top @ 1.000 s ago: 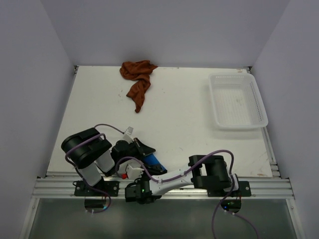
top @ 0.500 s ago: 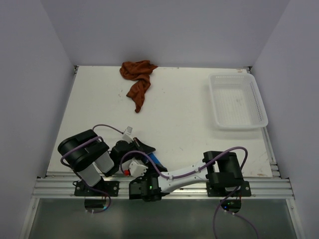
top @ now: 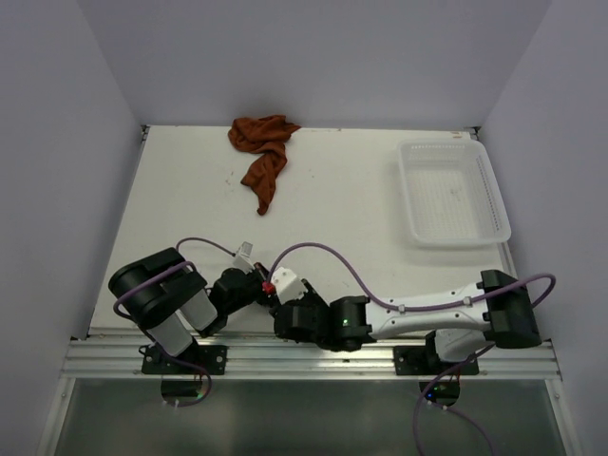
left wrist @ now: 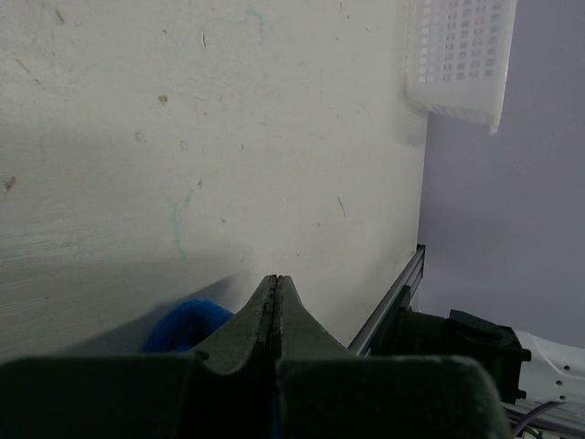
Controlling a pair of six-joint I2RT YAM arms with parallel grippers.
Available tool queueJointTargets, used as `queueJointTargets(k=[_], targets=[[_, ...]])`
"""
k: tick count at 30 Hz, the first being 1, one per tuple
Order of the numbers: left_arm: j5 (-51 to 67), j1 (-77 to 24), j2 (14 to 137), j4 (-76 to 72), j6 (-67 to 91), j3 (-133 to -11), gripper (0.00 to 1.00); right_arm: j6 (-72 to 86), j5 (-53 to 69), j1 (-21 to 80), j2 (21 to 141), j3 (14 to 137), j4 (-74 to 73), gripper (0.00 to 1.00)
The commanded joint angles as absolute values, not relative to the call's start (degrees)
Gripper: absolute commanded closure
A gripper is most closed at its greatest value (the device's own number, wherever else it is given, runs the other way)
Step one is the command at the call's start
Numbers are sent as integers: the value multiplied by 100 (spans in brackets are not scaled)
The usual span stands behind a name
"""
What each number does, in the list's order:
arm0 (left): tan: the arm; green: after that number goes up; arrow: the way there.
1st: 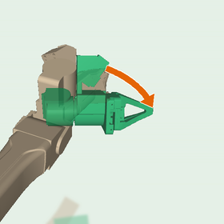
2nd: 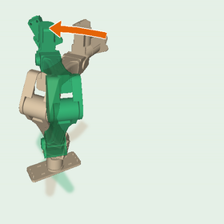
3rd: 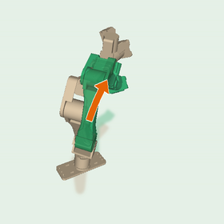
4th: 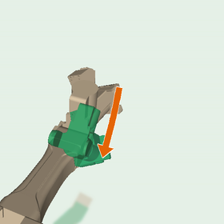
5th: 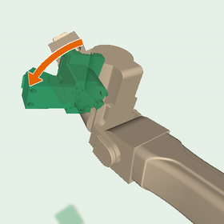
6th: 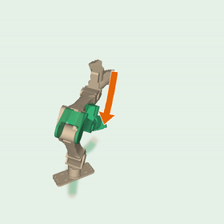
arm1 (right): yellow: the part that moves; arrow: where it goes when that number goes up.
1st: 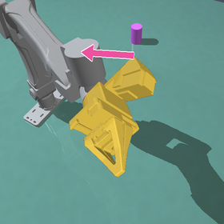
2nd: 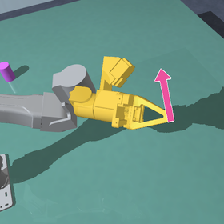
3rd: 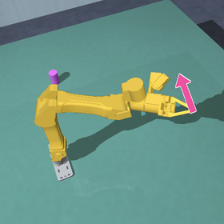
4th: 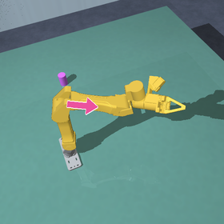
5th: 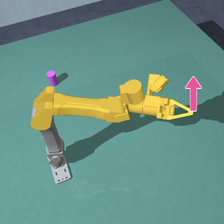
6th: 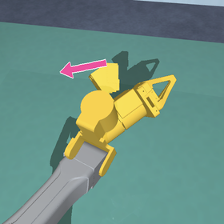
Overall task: Roll the towels
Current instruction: Roll the towel
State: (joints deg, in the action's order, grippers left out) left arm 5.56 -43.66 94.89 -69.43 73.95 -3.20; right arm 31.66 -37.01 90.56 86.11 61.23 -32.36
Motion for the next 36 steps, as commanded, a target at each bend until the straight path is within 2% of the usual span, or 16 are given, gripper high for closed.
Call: queueJointTargets(k=[1,7,14,36], targets=[[404,-4421,9492,-6609,7269,888,100,3331,-2691,8265,8008,5574,-2288,44],[413,-4438,9510,-6583,7242,861,100,3401,-1585,7411,7918,5195,-1926,39],[431,-4447,9492,-6548,7207,835,100,3507,-880,7084,8278,4860,-1354,41],[422,-4465,9413,-6513,7198,835,100,3560,-527,6996,9061,4465,-782,47]])
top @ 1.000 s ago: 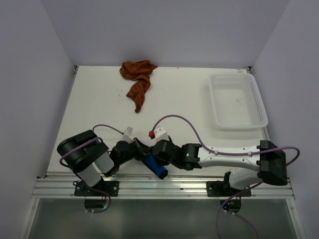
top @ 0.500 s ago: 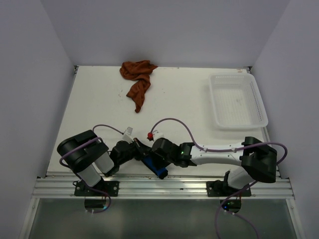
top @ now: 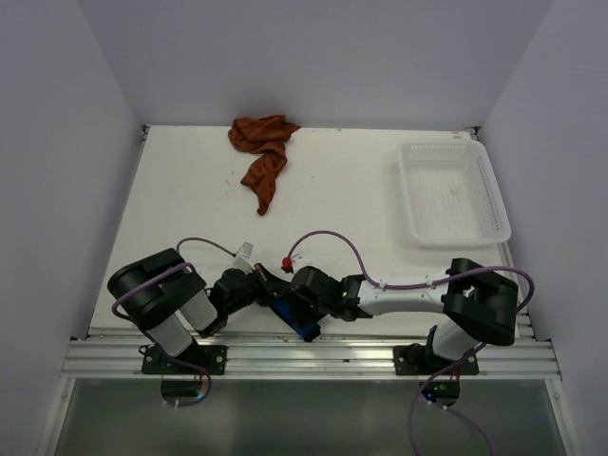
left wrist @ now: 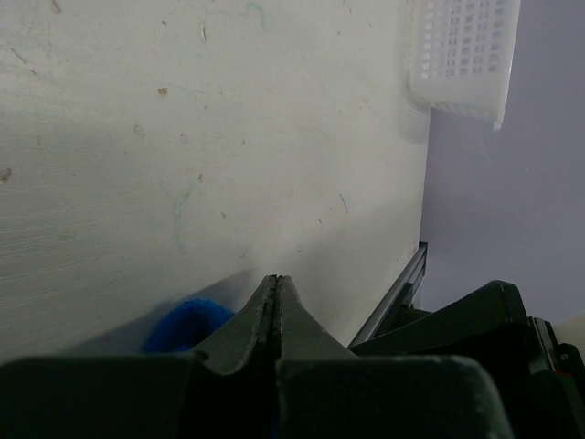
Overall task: Roll the towels
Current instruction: Roll the towel, then place the rolled towel into the container
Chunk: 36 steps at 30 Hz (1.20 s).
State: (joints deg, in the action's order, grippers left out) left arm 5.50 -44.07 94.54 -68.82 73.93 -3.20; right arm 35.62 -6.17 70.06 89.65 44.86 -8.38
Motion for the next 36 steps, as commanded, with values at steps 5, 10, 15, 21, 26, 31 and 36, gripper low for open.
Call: queueJointTargets(k=[5,10,15,21,26,31,36], targets=[[378,-4465,9238,-6346,7190,800,100,3577,-938,7180,9132,4491,-896,50],[343,-4465,8773,-5759,7058,589,100,3656,-1598,7663,9325,4623,-1142,51],[124,-4465,8008,-4678,6803,159,100,3744,-2083,7963,9580,4887,-1468,54],[-500,-4447,6620,-3026,6584,-200,100,3806,-2215,7954,9510,4790,-1432,68],[-948,-4281,5644,-1452,6074,-790,100,3823,-2250,7954,9492,4781,-1424,76],[-976,-3789,4958,-546,5469,-1423,93,3858,-2224,7954,9448,4693,-1362,82],[-1204,-3445,4773,270,4984,-2239,91,3823,-2267,7963,9439,4746,-1441,90]])
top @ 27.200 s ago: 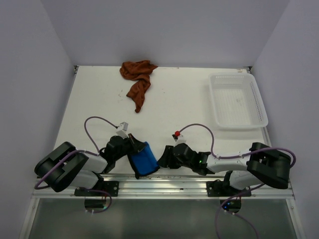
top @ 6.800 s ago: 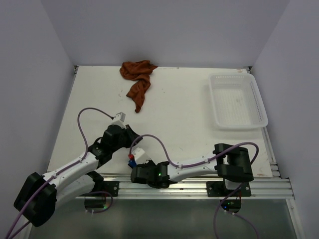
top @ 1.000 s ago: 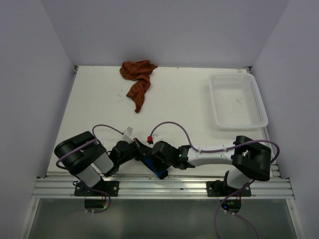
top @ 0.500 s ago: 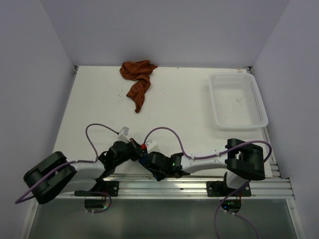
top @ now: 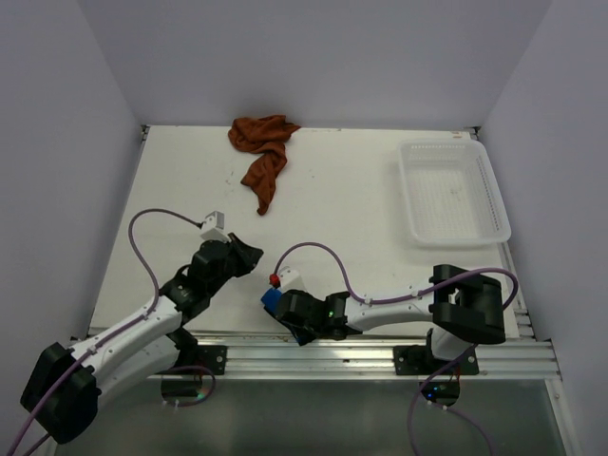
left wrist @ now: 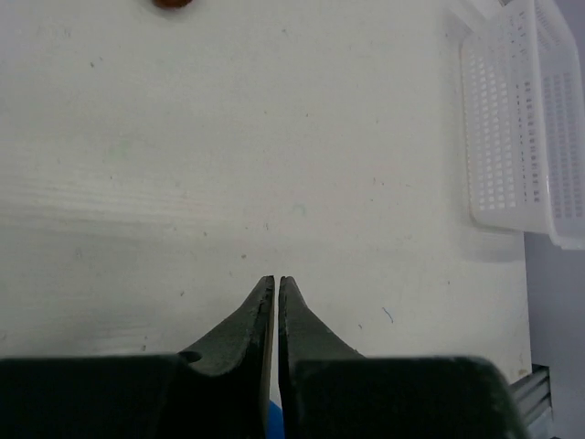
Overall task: Roll the towels
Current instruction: Place the rolled towel into the container
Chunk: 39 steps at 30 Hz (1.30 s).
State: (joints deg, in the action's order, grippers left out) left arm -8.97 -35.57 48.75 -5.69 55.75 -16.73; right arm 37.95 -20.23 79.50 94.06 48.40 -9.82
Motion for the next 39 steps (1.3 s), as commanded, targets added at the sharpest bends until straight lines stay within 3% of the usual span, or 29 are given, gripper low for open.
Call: queueJointTargets(k=[1,7,19,28,39], targets=[[-1265,-3445,4764,359,4844,-2354,90,3823,-2302,7945,9448,4772,-1468,91],[-1739,-3428,4553,1071,4212,-3260,87,3797,-2268,7744,9440,4799,-1538,100],[-2153,-3428,4641,1670,3384,-4341,86,3332,-2399,7111,9018,5343,-2135,100],[-2469,-3419,4702,1784,2901,-4667,86,2673,-2373,6030,8605,6081,-2663,100],[-2646,-3428,4921,1749,2461,-4658,86,1644,-1995,3983,8341,7425,-3111,100]])
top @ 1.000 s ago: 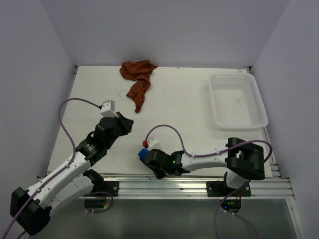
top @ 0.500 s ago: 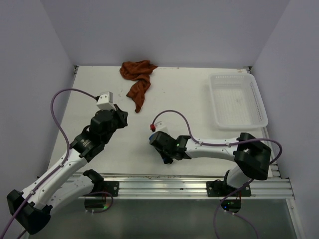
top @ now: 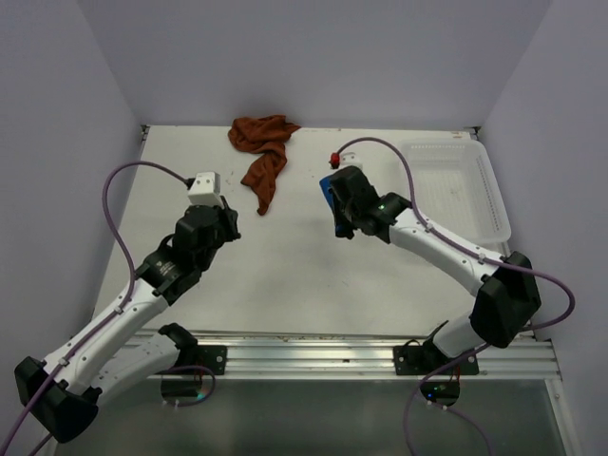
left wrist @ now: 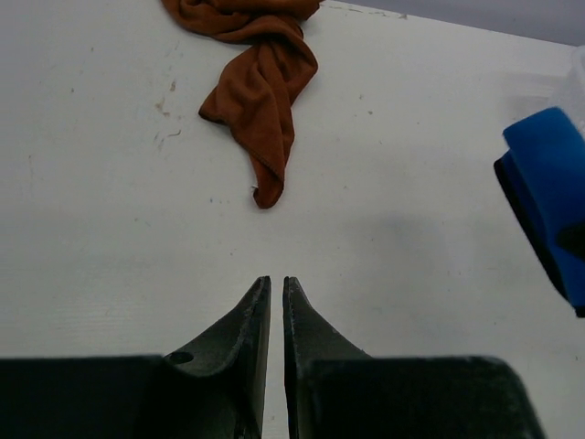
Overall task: Roll the towels
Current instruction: Place the rolled towel into the container
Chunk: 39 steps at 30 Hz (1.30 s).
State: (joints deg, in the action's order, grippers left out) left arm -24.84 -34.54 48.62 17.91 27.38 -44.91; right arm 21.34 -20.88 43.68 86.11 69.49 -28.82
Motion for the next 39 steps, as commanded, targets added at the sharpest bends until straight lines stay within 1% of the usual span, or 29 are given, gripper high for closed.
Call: queueJointTargets(k=[1,7,12,16,23,26,30,32,34,39], targets=[[-2628,-3419,4948,1749,2452,-4693,86,1513,-1943,3651,8323,7496,-3120,100],[-2505,-3419,5132,1670,2241,-4763,86,1441,-1591,2192,8349,7954,-2989,100],[-2452,-3384,5431,1547,2101,-4790,86,1634,-1582,1320,8446,8060,-2760,100],[-2356,-3305,5555,1468,2083,-4746,86,1758,-1582,880,8569,7954,-2558,100],[-2259,-3217,5590,1424,2074,-4667,87,1933,-1924,607,8604,6962,-1794,100],[-2250,-3191,5607,1415,2057,-4649,87,2012,-1960,484,8806,6873,-1653,100],[-2250,-3199,5616,1424,2030,-4623,87,2355,-1399,36,8868,6513,-1170,100],[-2250,-3190,5634,1415,2030,-4614,87,2391,-1240,26,8991,6486,-1072,100],[-2241,-3182,5669,1406,2030,-4623,87,2382,-1195,-165,9157,6486,-1011,100],[-2232,-3190,5748,1397,2004,-4641,87,2356,-1134,-211,9456,6425,-669,100]])
